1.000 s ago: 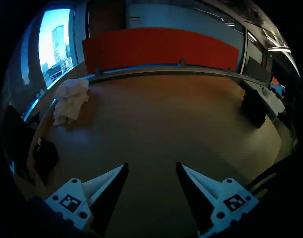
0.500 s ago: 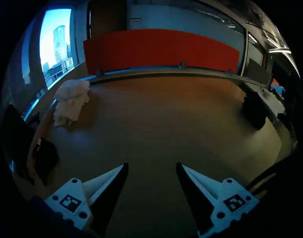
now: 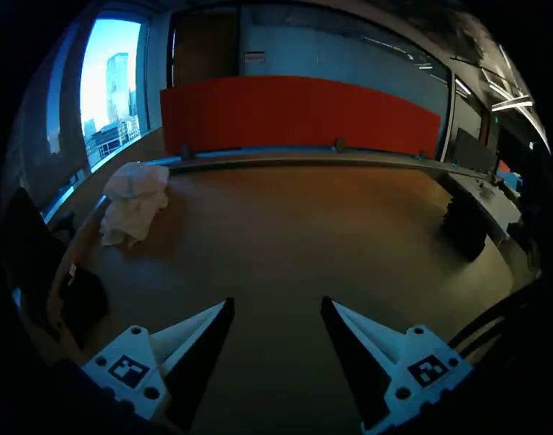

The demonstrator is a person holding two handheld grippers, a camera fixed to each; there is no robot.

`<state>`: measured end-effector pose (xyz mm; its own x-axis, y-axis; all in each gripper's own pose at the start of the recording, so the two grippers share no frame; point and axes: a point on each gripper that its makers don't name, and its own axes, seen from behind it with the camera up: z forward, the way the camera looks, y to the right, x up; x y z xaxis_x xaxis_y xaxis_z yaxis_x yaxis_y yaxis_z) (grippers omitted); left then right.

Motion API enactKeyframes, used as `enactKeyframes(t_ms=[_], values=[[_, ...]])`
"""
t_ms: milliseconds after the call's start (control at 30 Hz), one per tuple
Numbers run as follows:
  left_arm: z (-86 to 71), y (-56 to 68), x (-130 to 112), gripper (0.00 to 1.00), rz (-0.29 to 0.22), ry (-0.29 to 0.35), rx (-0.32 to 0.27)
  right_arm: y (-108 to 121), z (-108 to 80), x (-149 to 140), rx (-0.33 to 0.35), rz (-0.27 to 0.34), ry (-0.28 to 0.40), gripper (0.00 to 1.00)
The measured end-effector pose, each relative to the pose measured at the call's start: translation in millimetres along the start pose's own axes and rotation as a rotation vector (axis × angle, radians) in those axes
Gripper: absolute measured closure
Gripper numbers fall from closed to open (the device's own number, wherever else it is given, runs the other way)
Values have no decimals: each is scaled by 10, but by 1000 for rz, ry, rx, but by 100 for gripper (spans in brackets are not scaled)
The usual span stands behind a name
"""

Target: Fold towel

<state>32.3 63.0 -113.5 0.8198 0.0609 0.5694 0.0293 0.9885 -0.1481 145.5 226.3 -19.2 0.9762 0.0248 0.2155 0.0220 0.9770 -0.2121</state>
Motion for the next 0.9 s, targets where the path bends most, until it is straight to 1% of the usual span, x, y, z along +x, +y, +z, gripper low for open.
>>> enactKeyframes(t_ms=[200,367,467,633,733,800,900], values=[[29,-48,294,12,-11,87,7,-95,-25,67,11,-16,10,6],[52,-162,597,12,-18,179,32,-190,-59,146,27,-25,24,6],[51,-253,812,12,-17,240,53,-244,-69,181,39,-25,31,6],[-11,-375,1219,12,-9,350,75,-296,-71,196,49,-26,29,6],[-65,-441,1440,12,-4,405,85,-325,-73,211,55,-28,29,6],[-98,-488,1553,12,-2,433,96,-354,-78,222,62,-30,30,6],[-134,-545,1659,12,-5,459,107,-408,-98,248,75,-32,35,6]])
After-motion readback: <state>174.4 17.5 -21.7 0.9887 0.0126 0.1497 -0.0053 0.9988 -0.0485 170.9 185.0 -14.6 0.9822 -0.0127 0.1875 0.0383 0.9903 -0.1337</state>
